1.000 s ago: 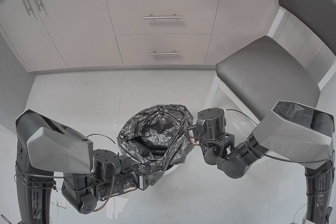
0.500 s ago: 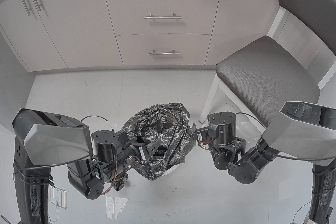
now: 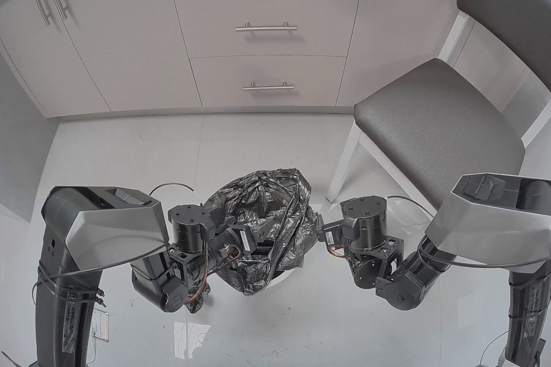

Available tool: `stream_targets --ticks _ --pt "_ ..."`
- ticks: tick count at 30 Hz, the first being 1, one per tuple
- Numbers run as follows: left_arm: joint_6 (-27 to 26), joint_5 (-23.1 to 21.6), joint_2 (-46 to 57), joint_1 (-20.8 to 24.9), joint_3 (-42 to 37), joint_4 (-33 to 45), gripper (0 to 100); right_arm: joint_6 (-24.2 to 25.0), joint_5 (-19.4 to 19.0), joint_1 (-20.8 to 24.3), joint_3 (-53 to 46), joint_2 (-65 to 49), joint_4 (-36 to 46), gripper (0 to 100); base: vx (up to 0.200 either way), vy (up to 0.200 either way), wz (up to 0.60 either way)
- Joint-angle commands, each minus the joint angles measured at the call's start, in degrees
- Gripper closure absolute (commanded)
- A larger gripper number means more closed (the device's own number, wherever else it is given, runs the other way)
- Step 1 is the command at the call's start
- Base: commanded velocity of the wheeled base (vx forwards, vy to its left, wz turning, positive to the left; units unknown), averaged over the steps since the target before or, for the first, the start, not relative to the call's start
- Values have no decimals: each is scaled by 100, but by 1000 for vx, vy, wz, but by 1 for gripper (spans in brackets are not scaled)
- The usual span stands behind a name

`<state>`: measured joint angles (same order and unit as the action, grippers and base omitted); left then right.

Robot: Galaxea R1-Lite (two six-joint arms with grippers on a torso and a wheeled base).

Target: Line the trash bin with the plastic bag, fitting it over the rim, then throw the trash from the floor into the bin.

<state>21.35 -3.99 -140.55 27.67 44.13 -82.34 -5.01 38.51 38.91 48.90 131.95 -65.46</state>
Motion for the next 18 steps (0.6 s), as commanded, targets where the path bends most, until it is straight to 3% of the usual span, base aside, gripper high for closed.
stream_targets --ticks 1,9,18 --pt "-183 29 -377 -25 579 271 0 -18 -10 29 -12 112 -125 0 0 0 0" --pt "-263 153 -483 -51 1291 974 0 -35 -10 46 -29 112 -133 0 0 0 0" --pt "-263 135 -606 -25 1511 1070 0 -26 -10 55 -196 94 -248 0 0 0 0"
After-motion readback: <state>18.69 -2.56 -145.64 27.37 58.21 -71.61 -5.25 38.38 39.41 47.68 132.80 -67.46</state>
